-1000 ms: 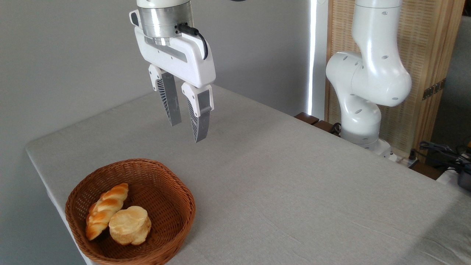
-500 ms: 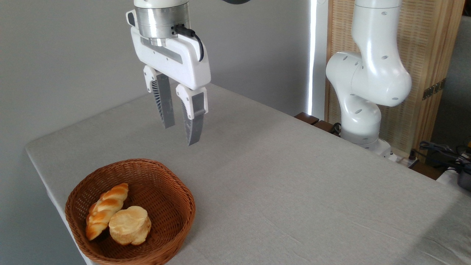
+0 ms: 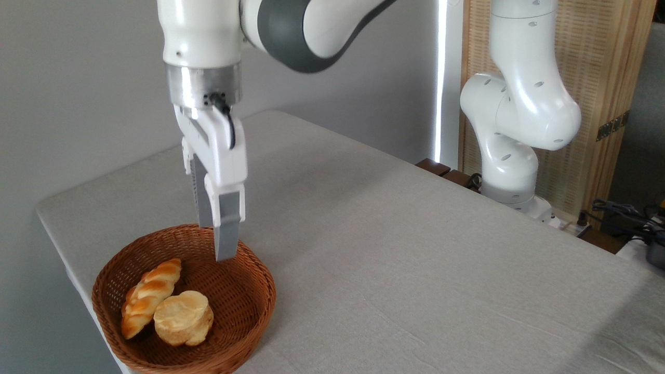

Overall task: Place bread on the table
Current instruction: 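Lower the open gripper into the basket over the round golden bun, then close the gripper on the round golden bun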

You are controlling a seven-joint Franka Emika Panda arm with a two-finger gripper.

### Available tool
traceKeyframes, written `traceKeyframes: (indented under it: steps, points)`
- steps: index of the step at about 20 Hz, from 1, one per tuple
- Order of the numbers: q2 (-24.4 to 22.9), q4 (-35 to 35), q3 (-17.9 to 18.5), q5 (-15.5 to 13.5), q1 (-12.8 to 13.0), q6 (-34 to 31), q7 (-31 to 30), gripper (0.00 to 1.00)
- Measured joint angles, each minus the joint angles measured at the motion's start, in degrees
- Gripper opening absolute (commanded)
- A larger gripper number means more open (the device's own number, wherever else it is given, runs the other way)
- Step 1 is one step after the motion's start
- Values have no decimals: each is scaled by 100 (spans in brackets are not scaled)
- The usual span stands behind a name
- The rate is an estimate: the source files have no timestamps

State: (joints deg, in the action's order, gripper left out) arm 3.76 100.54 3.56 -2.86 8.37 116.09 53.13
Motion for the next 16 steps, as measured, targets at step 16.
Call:
traceKeyframes:
  steps: [16]
  points:
    - [1282,0,-251,711,105,1440,970,100]
